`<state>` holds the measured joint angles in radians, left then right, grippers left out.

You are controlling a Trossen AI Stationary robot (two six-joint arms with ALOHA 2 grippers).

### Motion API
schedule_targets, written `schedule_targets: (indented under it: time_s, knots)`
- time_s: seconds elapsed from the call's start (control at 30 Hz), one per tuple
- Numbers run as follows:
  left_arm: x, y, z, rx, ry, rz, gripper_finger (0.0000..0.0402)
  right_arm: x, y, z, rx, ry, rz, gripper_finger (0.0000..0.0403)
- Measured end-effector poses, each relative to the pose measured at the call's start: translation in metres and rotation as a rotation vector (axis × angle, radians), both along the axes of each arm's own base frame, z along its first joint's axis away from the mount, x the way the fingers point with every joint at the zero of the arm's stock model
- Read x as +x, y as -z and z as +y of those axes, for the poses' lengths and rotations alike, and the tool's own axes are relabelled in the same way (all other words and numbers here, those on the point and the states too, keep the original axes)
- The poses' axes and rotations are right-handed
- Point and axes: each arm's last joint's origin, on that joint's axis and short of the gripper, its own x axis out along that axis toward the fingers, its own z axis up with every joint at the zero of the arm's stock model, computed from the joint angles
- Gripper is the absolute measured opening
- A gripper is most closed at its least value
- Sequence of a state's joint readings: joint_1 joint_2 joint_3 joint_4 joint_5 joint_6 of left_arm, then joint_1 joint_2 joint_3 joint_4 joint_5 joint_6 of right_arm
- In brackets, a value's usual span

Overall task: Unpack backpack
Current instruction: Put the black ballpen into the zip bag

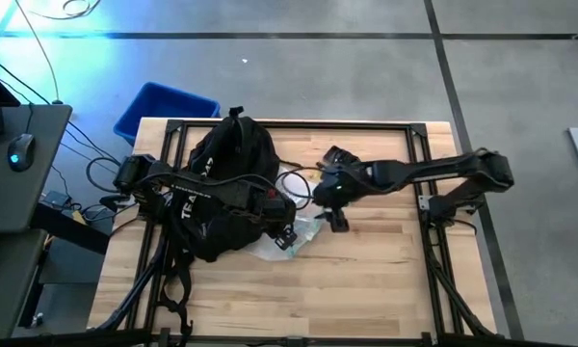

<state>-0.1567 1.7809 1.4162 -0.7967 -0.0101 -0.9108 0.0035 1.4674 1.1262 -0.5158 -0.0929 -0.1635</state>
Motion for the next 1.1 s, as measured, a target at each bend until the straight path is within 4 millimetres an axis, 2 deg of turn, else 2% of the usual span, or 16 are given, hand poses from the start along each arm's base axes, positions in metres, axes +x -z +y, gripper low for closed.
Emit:
schedule_targets:
  time_s: [0.1,0.2,0.3,0.5,0.57,0.63,0.77,0.83,0.97,1.1]
  knots:
    - [0.0,0.0,0.0,0.001,0.003,0.0,0.0,-0.014,0.006,-0.005,-0.101,0.052,0.006,0.0189]
    - [0.0,0.0,-0.001,0.003,0.007,-0.001,0.0,-0.021,0.029,-0.012,-0.19,0.109,0.035,0.0186]
    - [0.0,0.0,-0.001,0.002,0.007,-0.001,0.0,-0.021,0.051,-0.02,-0.218,0.16,0.019,0.0186]
    - [-0.001,0.0,-0.005,-0.006,0.015,0.0,0.0,-0.007,0.08,-0.039,-0.195,0.296,-0.03,0.0181]
    - [-0.001,0.0,-0.006,-0.015,0.021,0.003,0.0,-0.004,0.094,-0.045,-0.142,0.31,0.023,0.0165]
    - [-0.001,0.0,-0.006,-0.025,0.023,0.005,0.0,-0.002,0.102,-0.048,-0.074,0.327,0.095,0.013]
    - [-0.005,-0.007,-0.006,-0.03,0.024,-0.012,0.0,-0.006,0.088,-0.049,0.063,0.348,0.209,0.0021]
    - [-0.008,-0.016,-0.003,-0.032,0.02,-0.034,0.0,-0.011,0.072,-0.047,0.127,0.35,0.282,0.0012]
    - [-0.018,-0.038,0.008,-0.029,0.028,-0.1,0.0,-0.02,0.025,-0.043,0.327,0.305,0.401,0.0002]
    - [-0.028,-0.059,0.023,-0.03,0.064,-0.174,0.0,-0.023,-0.017,-0.044,0.517,0.288,0.455,0.0]
